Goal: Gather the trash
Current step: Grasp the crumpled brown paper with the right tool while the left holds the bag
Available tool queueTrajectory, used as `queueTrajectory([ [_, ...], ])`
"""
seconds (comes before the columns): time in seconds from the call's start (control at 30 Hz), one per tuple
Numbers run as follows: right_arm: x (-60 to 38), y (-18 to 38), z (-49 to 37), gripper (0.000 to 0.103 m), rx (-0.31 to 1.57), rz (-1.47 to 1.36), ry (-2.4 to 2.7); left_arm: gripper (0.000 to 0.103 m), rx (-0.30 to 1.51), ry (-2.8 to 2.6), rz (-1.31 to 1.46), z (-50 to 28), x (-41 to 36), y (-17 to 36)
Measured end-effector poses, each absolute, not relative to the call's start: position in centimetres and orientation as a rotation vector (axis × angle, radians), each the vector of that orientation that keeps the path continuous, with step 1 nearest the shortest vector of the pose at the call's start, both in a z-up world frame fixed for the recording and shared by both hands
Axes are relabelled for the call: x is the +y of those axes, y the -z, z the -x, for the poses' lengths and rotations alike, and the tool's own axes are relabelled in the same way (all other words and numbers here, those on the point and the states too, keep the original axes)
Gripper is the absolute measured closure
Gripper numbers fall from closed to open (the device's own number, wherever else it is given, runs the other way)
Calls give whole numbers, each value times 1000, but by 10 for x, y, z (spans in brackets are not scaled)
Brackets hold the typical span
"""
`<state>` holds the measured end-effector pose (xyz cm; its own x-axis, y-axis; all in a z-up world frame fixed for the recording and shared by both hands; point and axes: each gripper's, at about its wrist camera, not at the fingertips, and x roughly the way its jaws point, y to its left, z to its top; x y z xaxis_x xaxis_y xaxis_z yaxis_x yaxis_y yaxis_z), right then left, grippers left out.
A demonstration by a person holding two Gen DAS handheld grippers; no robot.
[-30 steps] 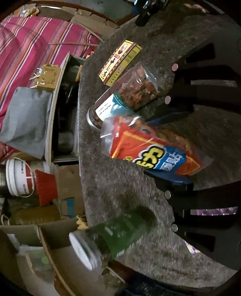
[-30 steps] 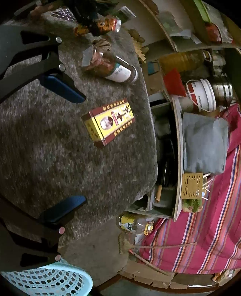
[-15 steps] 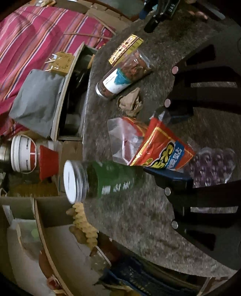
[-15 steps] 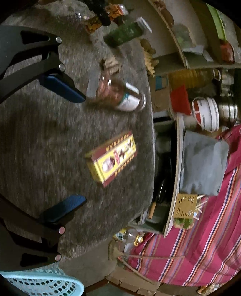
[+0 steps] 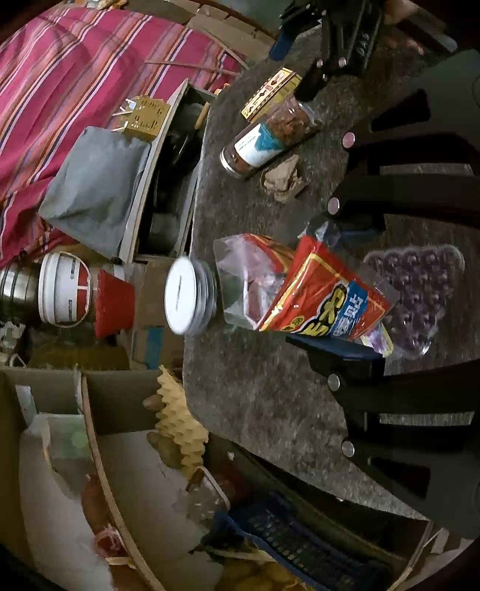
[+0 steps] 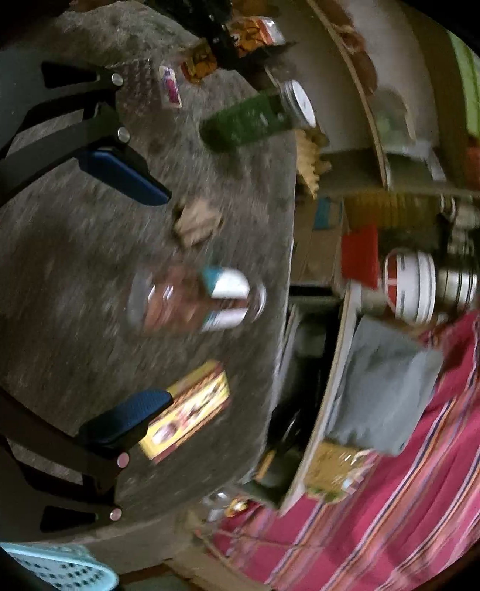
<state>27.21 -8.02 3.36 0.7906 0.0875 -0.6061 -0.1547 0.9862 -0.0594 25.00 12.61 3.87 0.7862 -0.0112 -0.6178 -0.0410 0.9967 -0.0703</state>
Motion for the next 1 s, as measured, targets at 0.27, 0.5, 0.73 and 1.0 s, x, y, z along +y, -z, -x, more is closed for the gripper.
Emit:
queueTrajectory([
  [0.27,-18,-20,-308,6,672,228,-125,63,703,-84,60,-250,161,-27],
  [0.5,-3,0,-332,15,743,231,-94,63,731,-106,167,-261,198,-18],
  [0.73,7,16,-352,40,812,256,-93,63,721,-88,155,-259,191,-22],
  [1.0,5,13,-348,57,813,247,-120,63,726,-79,158,-261,186,-22],
])
